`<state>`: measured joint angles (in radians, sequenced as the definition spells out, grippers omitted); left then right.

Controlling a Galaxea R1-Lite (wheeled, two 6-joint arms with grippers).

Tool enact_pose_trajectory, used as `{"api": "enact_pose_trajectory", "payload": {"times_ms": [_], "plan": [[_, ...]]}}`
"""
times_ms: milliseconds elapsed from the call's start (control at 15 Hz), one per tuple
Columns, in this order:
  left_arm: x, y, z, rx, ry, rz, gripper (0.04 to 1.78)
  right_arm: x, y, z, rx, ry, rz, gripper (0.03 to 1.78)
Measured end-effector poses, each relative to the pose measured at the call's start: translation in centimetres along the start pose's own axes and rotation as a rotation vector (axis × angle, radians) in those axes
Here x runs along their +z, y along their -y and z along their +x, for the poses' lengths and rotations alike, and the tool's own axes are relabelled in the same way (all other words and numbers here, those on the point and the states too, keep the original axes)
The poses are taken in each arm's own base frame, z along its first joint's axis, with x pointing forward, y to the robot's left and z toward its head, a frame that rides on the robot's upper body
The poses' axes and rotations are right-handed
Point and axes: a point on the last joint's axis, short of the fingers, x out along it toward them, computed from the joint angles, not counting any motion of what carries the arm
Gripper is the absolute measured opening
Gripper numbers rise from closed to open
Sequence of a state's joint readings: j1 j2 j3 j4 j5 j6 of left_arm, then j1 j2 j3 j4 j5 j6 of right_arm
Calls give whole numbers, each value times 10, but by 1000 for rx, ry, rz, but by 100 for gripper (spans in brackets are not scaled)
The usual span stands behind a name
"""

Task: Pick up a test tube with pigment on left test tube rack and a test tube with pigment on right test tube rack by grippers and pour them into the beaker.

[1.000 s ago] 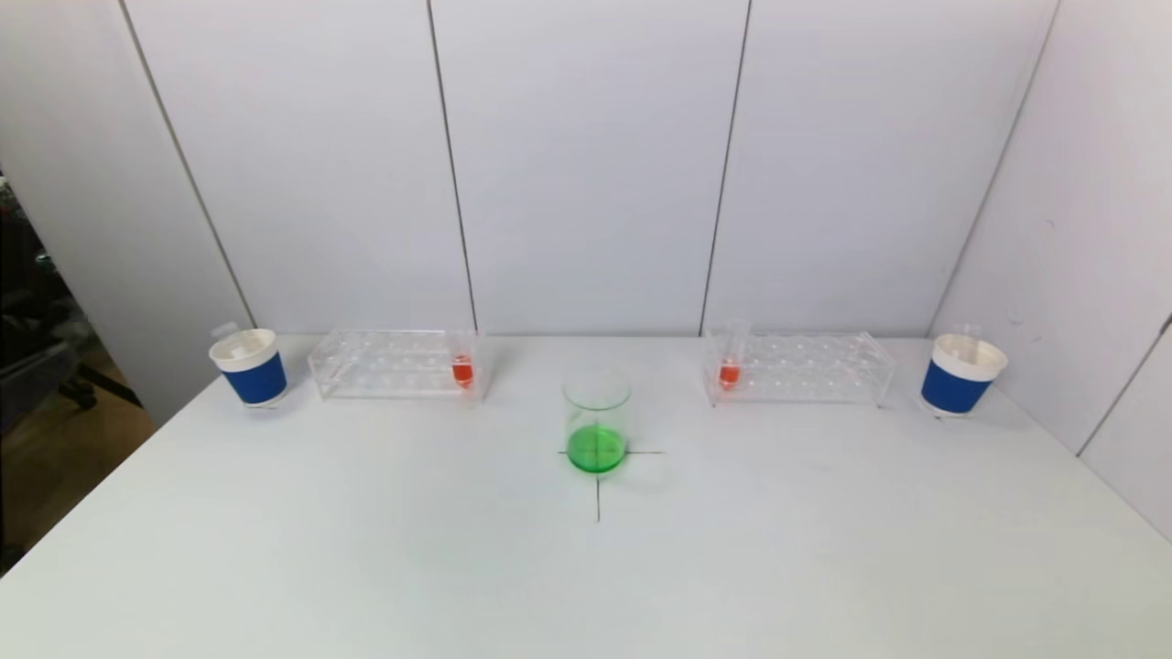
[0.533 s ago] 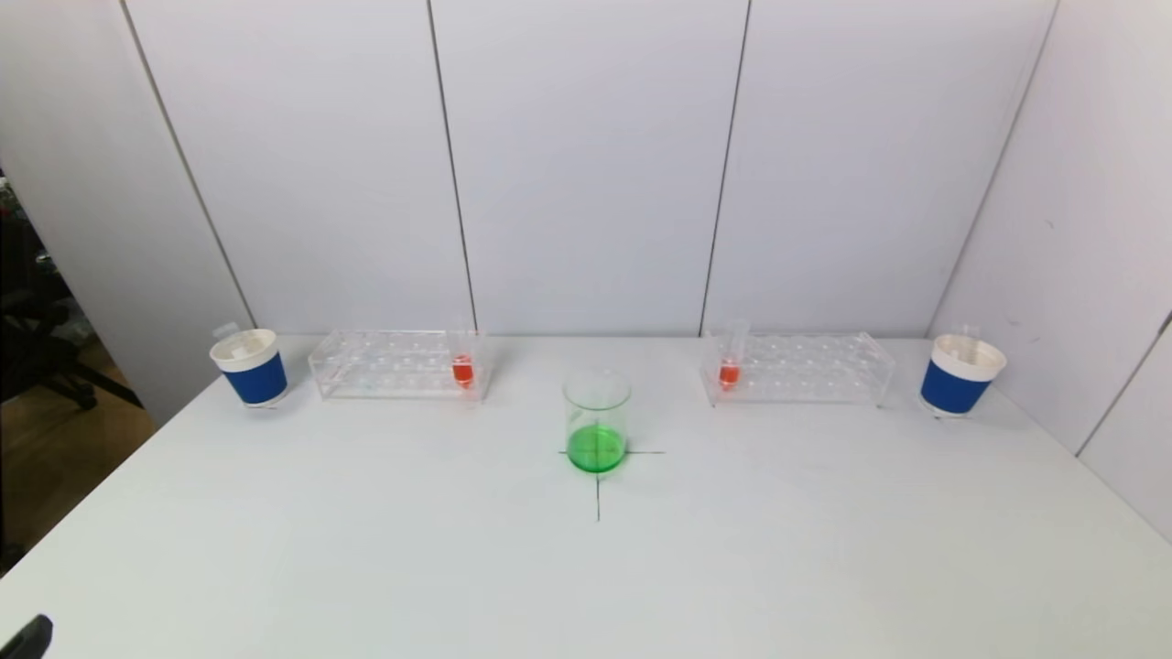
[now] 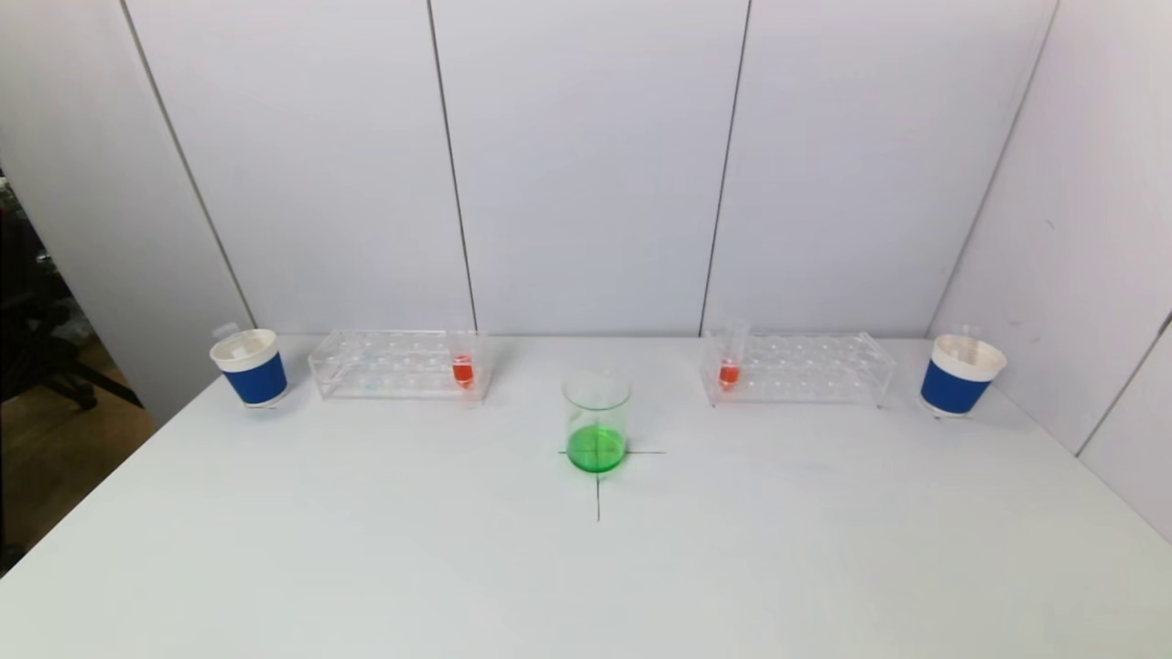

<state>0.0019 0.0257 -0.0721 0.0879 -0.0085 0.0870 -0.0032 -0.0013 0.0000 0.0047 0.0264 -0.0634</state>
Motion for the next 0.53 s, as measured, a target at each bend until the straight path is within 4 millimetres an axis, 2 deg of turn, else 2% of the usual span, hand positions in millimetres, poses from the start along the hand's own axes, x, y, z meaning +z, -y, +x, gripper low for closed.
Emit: {"api": "enact_pose_trajectory", "payload": {"times_ms": [333,533], "plan": [[-10,1,1,3,-2,-7,176,0,0,0,-1,0,0,176],[-10,1,1,11,-3,-89,176,0,0,0,0,0,0,176]]}}
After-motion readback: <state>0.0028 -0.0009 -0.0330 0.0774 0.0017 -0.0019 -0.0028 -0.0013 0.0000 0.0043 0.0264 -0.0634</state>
